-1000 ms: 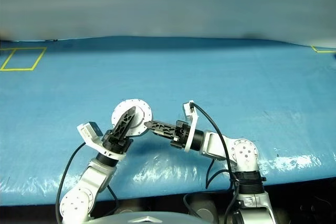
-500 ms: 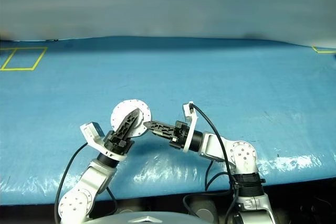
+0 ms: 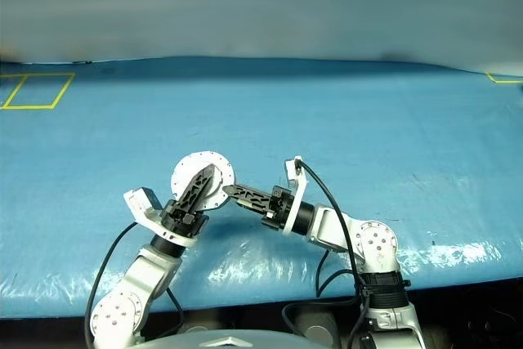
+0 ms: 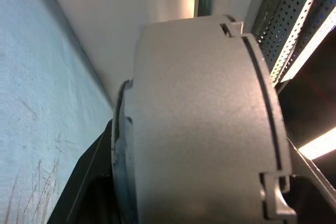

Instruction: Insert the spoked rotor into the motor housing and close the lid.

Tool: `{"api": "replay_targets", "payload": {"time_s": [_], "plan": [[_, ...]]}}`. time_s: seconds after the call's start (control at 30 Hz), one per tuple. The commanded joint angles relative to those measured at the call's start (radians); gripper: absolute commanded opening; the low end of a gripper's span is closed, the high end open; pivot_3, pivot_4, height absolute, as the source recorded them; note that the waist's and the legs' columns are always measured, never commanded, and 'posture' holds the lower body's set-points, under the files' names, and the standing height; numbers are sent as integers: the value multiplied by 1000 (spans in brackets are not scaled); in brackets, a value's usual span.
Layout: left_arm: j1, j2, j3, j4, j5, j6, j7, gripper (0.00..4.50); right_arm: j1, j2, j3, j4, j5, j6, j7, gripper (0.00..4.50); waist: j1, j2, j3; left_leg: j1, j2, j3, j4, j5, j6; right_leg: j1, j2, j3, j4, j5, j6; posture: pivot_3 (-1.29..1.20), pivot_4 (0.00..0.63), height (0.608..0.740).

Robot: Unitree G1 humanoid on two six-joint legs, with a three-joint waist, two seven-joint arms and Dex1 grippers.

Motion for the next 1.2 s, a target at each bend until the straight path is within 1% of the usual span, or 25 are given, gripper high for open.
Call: {"api": "replay_targets", "payload": {"time_s": [0.03, 0.07, 0.13, 0.2, 0.3, 0.47, 0.57, 0.67, 0.8, 0.87, 1.0, 1.13, 1.2], "plan": [[-25, 15, -45, -67, 0, 21, -30, 2531, -5, 16, 4, -53, -52, -45, 33, 1532, 0, 0, 0, 0, 0, 0, 0, 0, 0, 0, 0, 0, 0, 0, 0, 0, 150, 740], [-25, 17, -48, -69, -4, 23, -32, 2530, -3, 18, 3, -56, -61, -49, 44, 1924, 0, 0, 0, 0, 0, 0, 0, 0, 0, 0, 0, 0, 0, 0, 0, 0, 150, 740], [-23, 16, -49, -70, -20, 24, -50, 2412, -3, 20, 4, -54, -60, -44, 52, 2485, 0, 0, 0, 0, 0, 0, 0, 0, 0, 0, 0, 0, 0, 0, 0, 0, 150, 740], [-22, 17, -43, -64, -16, 19, -40, 2409, -3, 21, 6, -44, -49, -32, 43, 3127, 0, 0, 0, 0, 0, 0, 0, 0, 0, 0, 0, 0, 0, 0, 0, 0, 150, 740], [-31, 17, -23, -48, -3, 5, -7, 2409, -3, 19, 9, -42, -56, -27, 44, 3138, 0, 0, 0, 0, 0, 0, 0, 0, 0, 0, 0, 0, 0, 0, 0, 0, 150, 740], [-36, 34, 26, -50, -14, -19, -24, 2409, -7, 11, 14, -49, -82, -29, 57, 3138, -1, 0, 0, 0, 0, 0, 0, 0, 0, 0, 0, 0, 0, 0, 0, 0, 150, 740], [-64, 91, 168, -9, 18, -96, 4, 2409, -5, 4, 13, -59, -103, -38, 64, 3138, -2, 0, 0, 0, 0, 0, 0, 0, 0, 0, 0, 0, 0, 0, 0, 0, 150, 740], [-122, 151, 249, 54, 69, -136, 31, 2409, 2, -10, 24, -81, -156, -48, 101, 3138, -1, 0, 0, 1, 2, 0, 0, 0, 0, 0, 3, 0, 1, 0, -3, 0, 150, 740], [-264, 209, 353, 243, 143, -203, 78, 2409, 4, -12, 41, -78, -202, -42, 129, 3138, 4, 0, 0, 1, 2, 0, 0, 2, -2, 1, 4, -2, 1, 0, -3, 0, 150, 740], [-322, 218, 373, 314, 165, -214, 69, 2409, -6, -15, 44, -79, -222, -42, 143, 3138, 4, -1, 0, 0, 1, 0, 0, 2, -3, 2, 4, -1, 1, 0, -2, 0, 150, 740], [-448, 226, 375, 478, 240, -233, 37, 2409, -13, -19, 35, -73, -235, -39, 150, 3138, 5, -4, 1, -1, 0, 0, 1, 2, -3, 2, 4, 0, -1, 2, 0, 0, 150, 740], [-545, 215, 371, 573, 282, -240, 2, 2409, -7, -26, 46, -86, -254, -28, 156, 3138, 2, -8, 3, -1, 1, 0, 2, 2, -4, 1, 4, 0, 0, 2, 0, 0, 150, 740], [-567, 195, 386, 621, 324, -275, 41, 2409, 0, -22, 41, -90, -260, -35, 153, 3138, 1, -8, 3, -1, 1, 0, 2, 2, -4, 2, 4, 0, 0, 2, 0, 0, 150, 740]]}}
